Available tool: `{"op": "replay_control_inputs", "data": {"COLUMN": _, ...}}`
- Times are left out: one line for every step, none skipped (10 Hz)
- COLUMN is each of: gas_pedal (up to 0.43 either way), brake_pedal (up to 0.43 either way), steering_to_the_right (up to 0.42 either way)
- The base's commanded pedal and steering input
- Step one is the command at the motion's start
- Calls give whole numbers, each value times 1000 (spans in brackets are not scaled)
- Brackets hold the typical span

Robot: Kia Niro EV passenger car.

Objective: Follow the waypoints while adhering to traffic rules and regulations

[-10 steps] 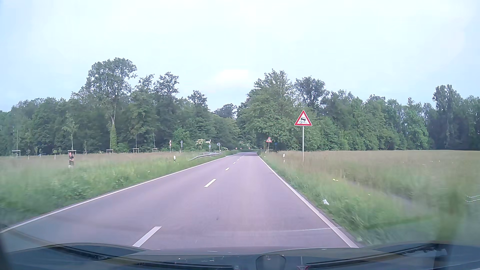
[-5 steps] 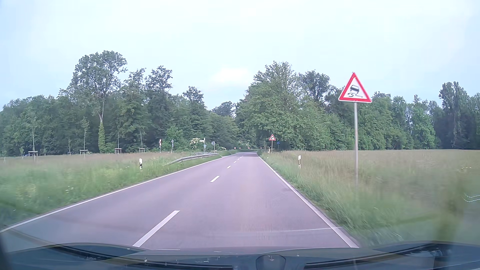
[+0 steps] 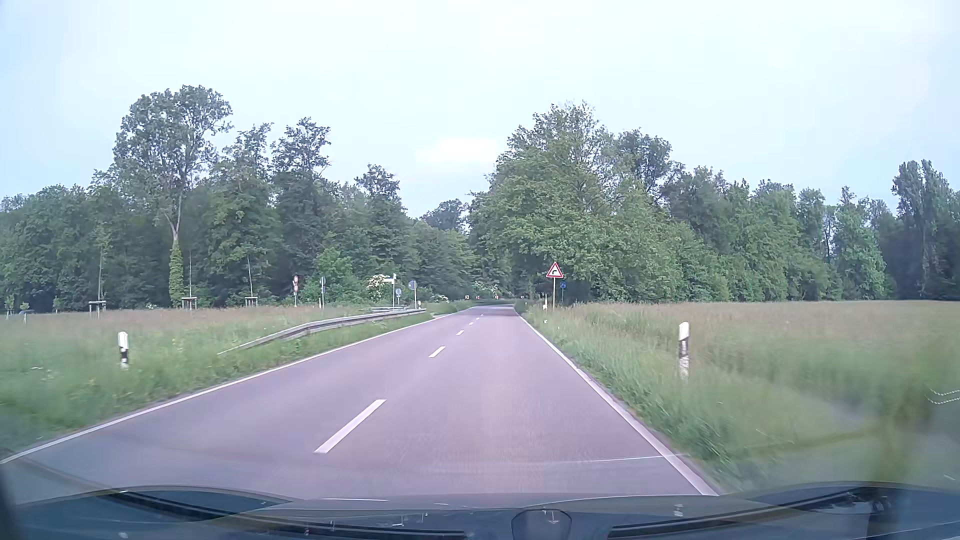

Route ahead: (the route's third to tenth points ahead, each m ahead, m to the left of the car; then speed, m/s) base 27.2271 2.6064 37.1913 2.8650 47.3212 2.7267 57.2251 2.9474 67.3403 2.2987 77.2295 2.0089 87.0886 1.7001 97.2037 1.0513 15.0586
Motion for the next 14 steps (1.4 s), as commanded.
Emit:
{"op": "replay_control_inputs", "data": {"gas_pedal": 79, "brake_pedal": 0, "steering_to_the_right": 0}}
{"op": "replay_control_inputs", "data": {"gas_pedal": 79, "brake_pedal": 0, "steering_to_the_right": 0}}
{"op": "replay_control_inputs", "data": {"gas_pedal": 79, "brake_pedal": 0, "steering_to_the_right": 0}}
{"op": "replay_control_inputs", "data": {"gas_pedal": 79, "brake_pedal": 0, "steering_to_the_right": 0}}
{"op": "replay_control_inputs", "data": {"gas_pedal": 79, "brake_pedal": 0, "steering_to_the_right": 0}}
{"op": "replay_control_inputs", "data": {"gas_pedal": 79, "brake_pedal": 0, "steering_to_the_right": -1}}
{"op": "replay_control_inputs", "data": {"gas_pedal": 79, "brake_pedal": 0, "steering_to_the_right": -1}}
{"op": "replay_control_inputs", "data": {"gas_pedal": 79, "brake_pedal": 0, "steering_to_the_right": -1}}
{"op": "replay_control_inputs", "data": {"gas_pedal": 79, "brake_pedal": 0, "steering_to_the_right": -1}}
{"op": "replay_control_inputs", "data": {"gas_pedal": 87, "brake_pedal": 0, "steering_to_the_right": -1}}
{"op": "replay_control_inputs", "data": {"gas_pedal": 87, "brake_pedal": 0, "steering_to_the_right": -1}}
{"op": "replay_control_inputs", "data": {"gas_pedal": 87, "brake_pedal": 0, "steering_to_the_right": -1}}
{"op": "replay_control_inputs", "data": {"gas_pedal": 87, "brake_pedal": 0, "steering_to_the_right": -1}}
{"op": "replay_control_inputs", "data": {"gas_pedal": 87, "brake_pedal": 0, "steering_to_the_right": -1}}
